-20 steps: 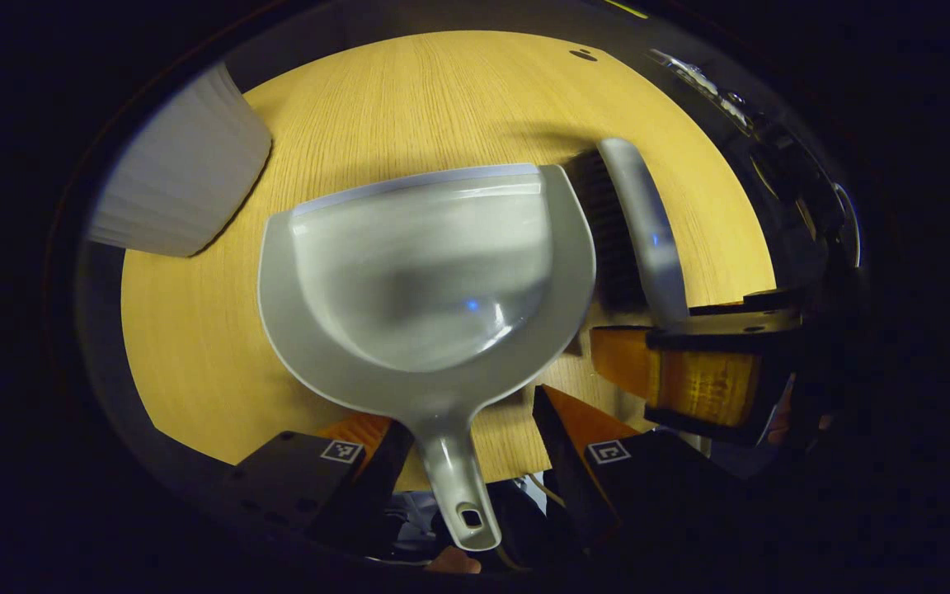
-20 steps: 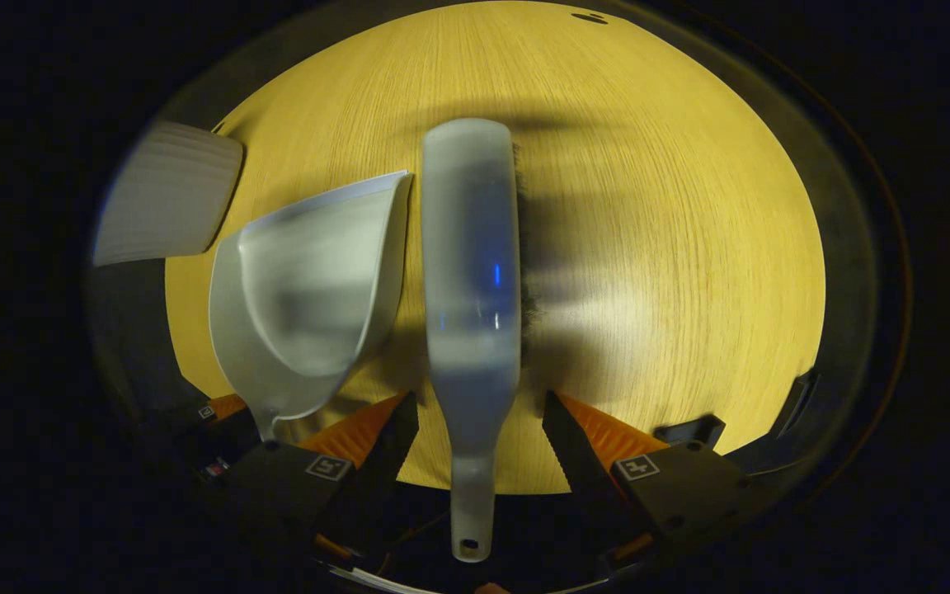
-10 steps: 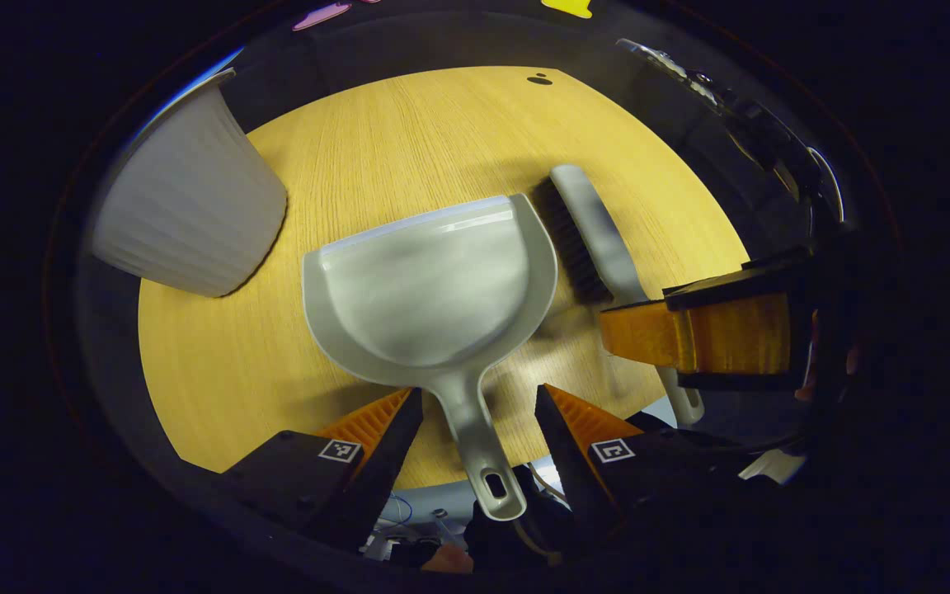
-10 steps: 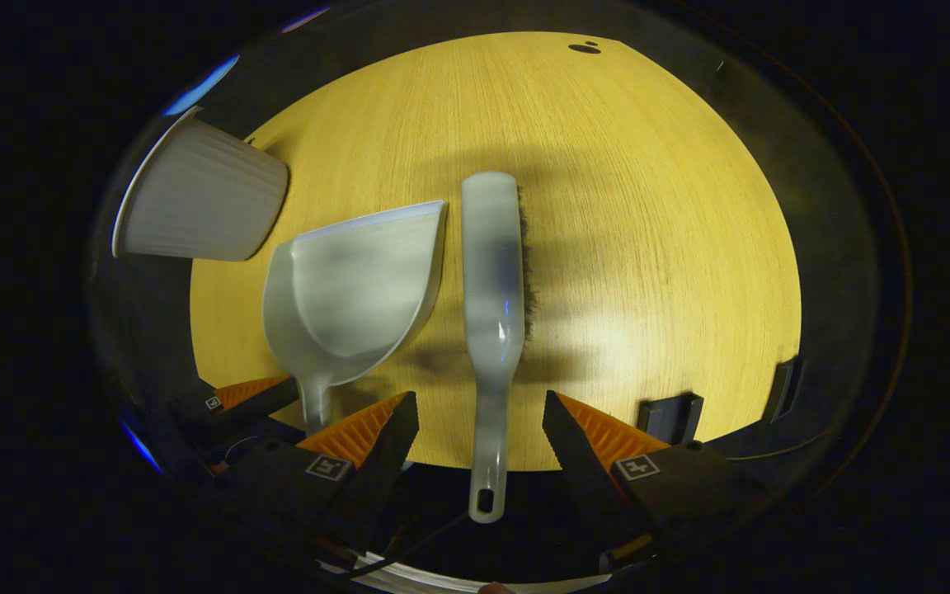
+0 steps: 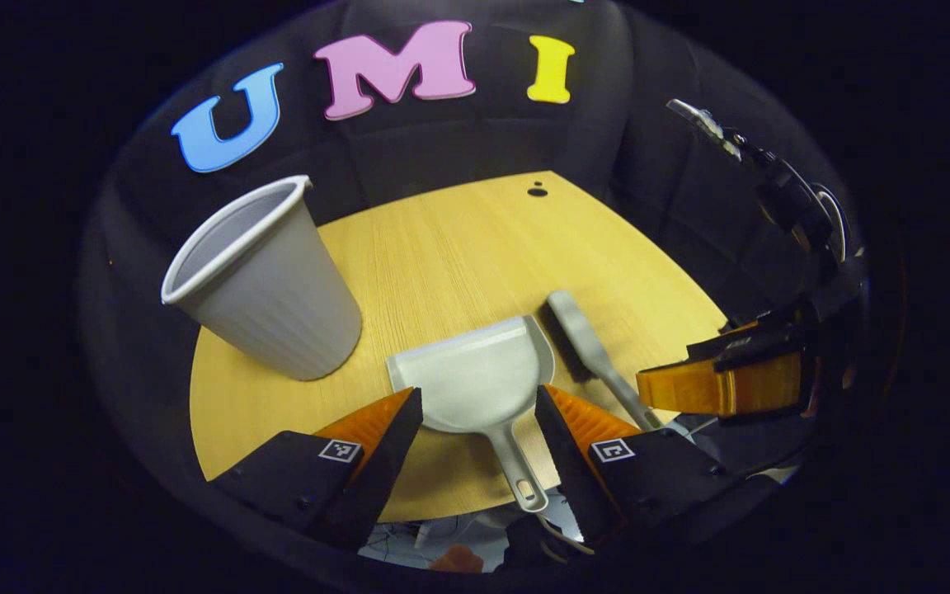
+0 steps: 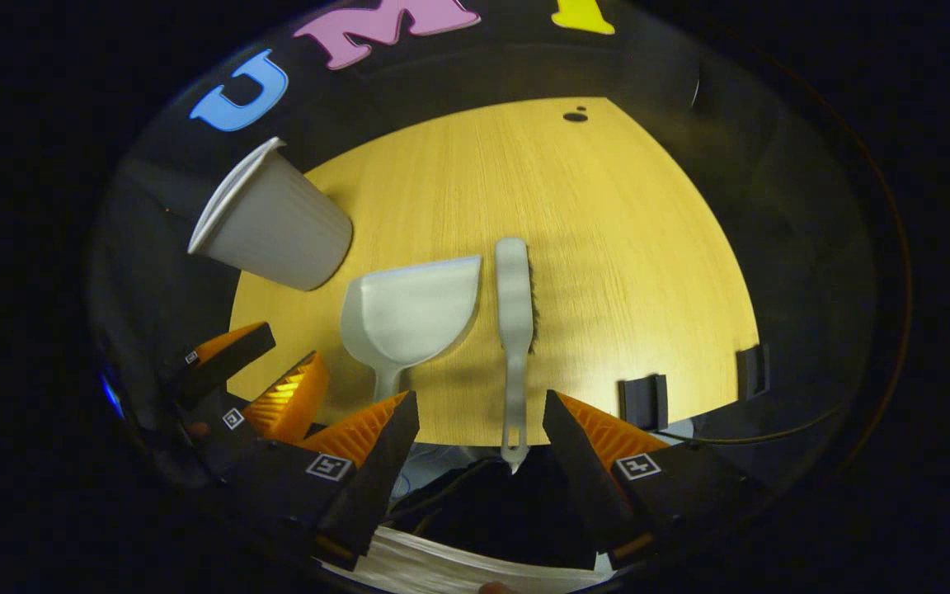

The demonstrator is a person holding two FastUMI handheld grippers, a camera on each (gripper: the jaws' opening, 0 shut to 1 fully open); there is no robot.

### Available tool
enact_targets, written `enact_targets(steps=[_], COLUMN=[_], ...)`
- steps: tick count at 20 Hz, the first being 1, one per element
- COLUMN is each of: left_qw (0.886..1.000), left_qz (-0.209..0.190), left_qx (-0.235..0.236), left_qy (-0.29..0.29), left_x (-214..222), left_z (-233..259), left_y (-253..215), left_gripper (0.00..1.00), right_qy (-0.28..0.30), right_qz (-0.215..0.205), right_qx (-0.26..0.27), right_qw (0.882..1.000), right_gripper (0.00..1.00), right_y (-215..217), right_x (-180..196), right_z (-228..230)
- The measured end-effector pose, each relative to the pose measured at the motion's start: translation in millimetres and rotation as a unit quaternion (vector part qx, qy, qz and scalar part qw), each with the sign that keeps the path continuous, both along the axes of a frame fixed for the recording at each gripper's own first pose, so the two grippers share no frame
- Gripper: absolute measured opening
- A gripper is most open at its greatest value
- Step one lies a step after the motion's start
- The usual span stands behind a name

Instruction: Pick up the small broom and dustpan from the desktop, sweep the trash into the dustpan with the broom, and then empty the trash into the garbage bin.

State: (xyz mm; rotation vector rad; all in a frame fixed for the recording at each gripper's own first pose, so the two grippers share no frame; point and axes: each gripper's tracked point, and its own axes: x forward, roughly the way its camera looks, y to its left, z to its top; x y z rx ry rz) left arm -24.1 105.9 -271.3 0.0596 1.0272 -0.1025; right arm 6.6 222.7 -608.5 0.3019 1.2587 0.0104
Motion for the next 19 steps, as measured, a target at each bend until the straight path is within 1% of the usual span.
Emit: enact_targets(steps=[2, 3, 4, 5, 6, 7, 8, 10, 11, 13, 14, 15, 16, 17, 18, 19], left_qw=[0.998, 0.995, 0.992, 0.988, 0.983, 0.977, 0.969, 0.955, 0.950, 0.939, 0.930, 0.920, 0.913, 0.905, 0.898, 0.895], left_qz=[-0.001, 0.000, 0.002, 0.009, 0.021, 0.041, 0.065, 0.113, 0.135, 0.162, 0.169, 0.178, 0.187, 0.190, 0.191, 0.192], left_qx=[0.001, 0.000, -0.005, -0.011, -0.017, -0.013, -0.007, 0.013, 0.018, 0.019, 0.022, 0.031, 0.044, 0.054, 0.064, 0.072], left_qy=[-0.065, -0.095, -0.125, -0.151, -0.182, -0.209, -0.239, -0.274, -0.280, -0.303, -0.326, -0.348, -0.361, -0.378, -0.391, -0.397], left_x=[8, 10, 11, 11, 14, 15, 18, 21, 24, 27, 32, 33, 31, 30, 31, 32], left_z=[27, 37, 35, 33, 30, 31, 32, 27, 24, 23, 24, 28, 33, 37, 40, 40], left_y=[5, 5, 4, 4, 3, 7, 11, 14, 15, 16, 17, 18, 20, 21, 21, 22], left_gripper=[0.83, 0.84, 0.83, 0.83, 0.83, 0.83, 0.83, 0.83, 0.83, 0.83, 0.83, 0.82, 0.81, 0.80, 0.82, 0.81], right_qy=[-0.088, -0.138, -0.177, -0.219, -0.265, -0.310, -0.349, -0.398, -0.408, -0.444, -0.458, -0.469, -0.484, -0.504, -0.525, -0.538], right_qz=[0.002, 0.001, -0.001, -0.006, -0.016, -0.018, -0.011, 0.009, 0.017, 0.028, 0.030, 0.032, 0.034, 0.037, 0.036, 0.038], right_qx=[-0.011, -0.022, -0.027, -0.024, -0.025, -0.032, -0.045, -0.072, -0.074, -0.070, -0.071, -0.067, -0.060, -0.054, -0.057, -0.062], right_qw=[0.996, 0.990, 0.984, 0.975, 0.964, 0.950, 0.936, 0.914, 0.910, 0.893, 0.885, 0.880, 0.873, 0.861, 0.849, 0.840], right_gripper=[0.99, 1.00, 0.99, 0.99, 0.99, 0.99, 0.98, 0.98, 0.98, 0.98, 0.98, 0.98, 0.98, 0.98, 0.98, 0.90], right_y=[4, 2, 1, 3, 2, -1, -7, -19, -20, -21, -24, -25, -22, -20, -22, -22], right_x=[20, 33, 39, 48, 58, 66, 73, 88, 84, 84, 87, 84, 80, 78, 75, 74], right_z=[32, 48, 62, 83, 99, 117, 136, 163, 173, 207, 214, 221, 229, 241, 255, 265])
